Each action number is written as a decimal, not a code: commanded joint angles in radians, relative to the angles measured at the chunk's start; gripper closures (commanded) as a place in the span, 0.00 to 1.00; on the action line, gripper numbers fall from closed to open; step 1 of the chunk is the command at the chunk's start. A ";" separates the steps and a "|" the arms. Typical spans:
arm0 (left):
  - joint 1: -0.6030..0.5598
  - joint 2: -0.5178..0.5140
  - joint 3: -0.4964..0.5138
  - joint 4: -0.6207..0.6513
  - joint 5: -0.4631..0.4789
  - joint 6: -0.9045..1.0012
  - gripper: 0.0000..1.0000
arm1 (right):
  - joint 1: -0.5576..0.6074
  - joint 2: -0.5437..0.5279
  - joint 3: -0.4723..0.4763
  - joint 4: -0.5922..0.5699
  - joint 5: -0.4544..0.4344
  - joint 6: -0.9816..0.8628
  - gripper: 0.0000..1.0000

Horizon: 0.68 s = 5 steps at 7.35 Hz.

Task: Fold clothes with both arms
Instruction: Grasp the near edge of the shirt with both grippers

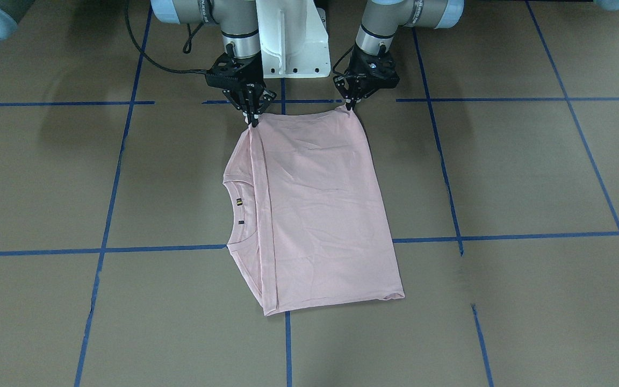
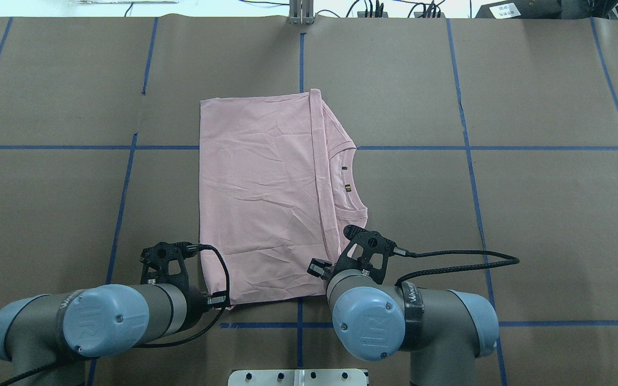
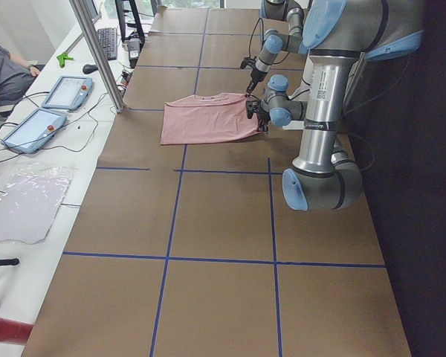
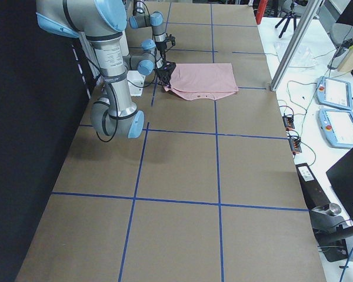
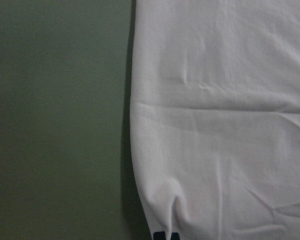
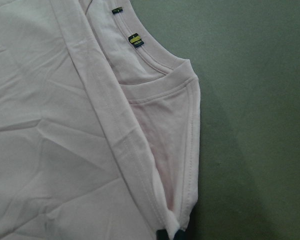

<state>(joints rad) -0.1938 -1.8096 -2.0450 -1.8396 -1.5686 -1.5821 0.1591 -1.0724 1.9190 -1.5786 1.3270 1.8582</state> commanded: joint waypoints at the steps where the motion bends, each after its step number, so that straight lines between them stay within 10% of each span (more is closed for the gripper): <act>1: -0.007 -0.002 -0.193 0.171 -0.054 0.024 1.00 | -0.016 0.005 0.218 -0.213 0.008 -0.002 1.00; 3: -0.010 -0.112 -0.381 0.432 -0.120 0.024 1.00 | -0.062 0.012 0.450 -0.450 0.021 0.004 1.00; 5: -0.012 -0.186 -0.388 0.516 -0.117 0.028 1.00 | -0.067 0.017 0.428 -0.475 0.024 0.003 1.00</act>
<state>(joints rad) -0.2041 -1.9571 -2.4192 -1.3782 -1.6828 -1.5575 0.0982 -1.0591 2.3488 -2.0238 1.3487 1.8613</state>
